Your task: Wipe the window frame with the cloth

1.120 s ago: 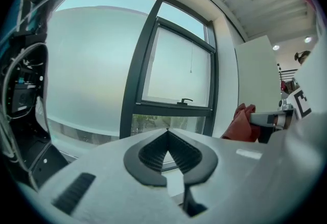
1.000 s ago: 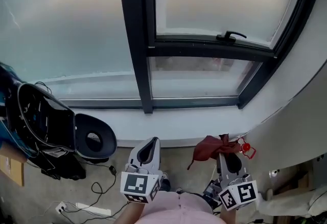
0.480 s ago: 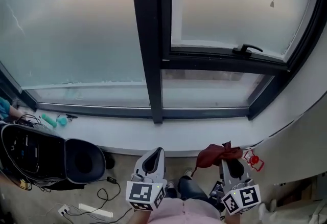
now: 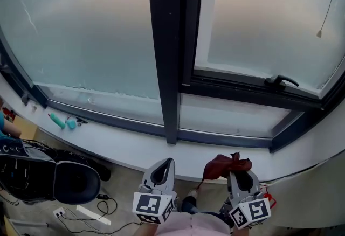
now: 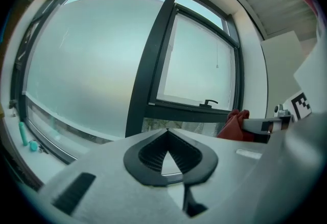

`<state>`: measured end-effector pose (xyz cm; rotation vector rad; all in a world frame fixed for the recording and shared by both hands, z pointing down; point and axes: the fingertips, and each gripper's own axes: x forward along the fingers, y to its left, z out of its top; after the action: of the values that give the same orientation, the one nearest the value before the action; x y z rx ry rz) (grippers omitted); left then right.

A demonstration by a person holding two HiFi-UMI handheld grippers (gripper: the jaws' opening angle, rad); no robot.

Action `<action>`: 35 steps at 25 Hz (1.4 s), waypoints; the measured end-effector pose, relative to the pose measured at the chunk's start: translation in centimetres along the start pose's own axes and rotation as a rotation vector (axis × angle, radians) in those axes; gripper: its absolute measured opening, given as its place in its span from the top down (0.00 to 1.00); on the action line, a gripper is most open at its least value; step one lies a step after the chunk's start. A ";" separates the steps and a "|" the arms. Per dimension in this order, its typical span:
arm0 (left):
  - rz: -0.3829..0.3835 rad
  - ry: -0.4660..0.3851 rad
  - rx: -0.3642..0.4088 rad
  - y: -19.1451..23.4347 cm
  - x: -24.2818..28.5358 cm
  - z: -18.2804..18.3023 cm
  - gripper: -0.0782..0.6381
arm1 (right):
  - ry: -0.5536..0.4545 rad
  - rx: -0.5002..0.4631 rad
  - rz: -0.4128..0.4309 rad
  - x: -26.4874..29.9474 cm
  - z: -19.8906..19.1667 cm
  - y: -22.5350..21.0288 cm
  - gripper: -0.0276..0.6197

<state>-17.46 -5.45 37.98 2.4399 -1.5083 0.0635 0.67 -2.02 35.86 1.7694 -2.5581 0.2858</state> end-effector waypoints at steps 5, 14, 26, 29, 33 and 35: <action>-0.045 -0.003 0.019 -3.5 5.8 0.9 0.90 | -0.016 0.003 -0.019 1.7 1.3 -5.5 0.85; -0.120 0.009 0.049 -8.1 11.8 1.1 0.90 | -0.041 0.021 -0.102 1.5 2.1 -12.5 0.85; -0.115 -0.004 0.072 -6.6 13.7 3.2 0.90 | -0.175 -0.138 -0.105 7.6 9.1 -12.4 0.85; -0.025 -0.013 0.061 -3.0 12.6 4.2 0.90 | -0.205 -0.215 -0.053 12.4 11.9 -10.6 0.85; 0.113 -0.039 0.033 2.0 10.3 5.2 0.90 | -0.255 -0.275 0.030 19.3 15.1 -7.4 0.85; 0.172 -0.052 0.018 4.2 9.0 5.4 0.90 | -0.268 -0.302 0.060 22.7 16.1 -5.8 0.85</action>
<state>-17.61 -16.44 35.21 2.3375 -1.7444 0.0479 -0.59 -27.57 23.58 1.7194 -2.6494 -0.3446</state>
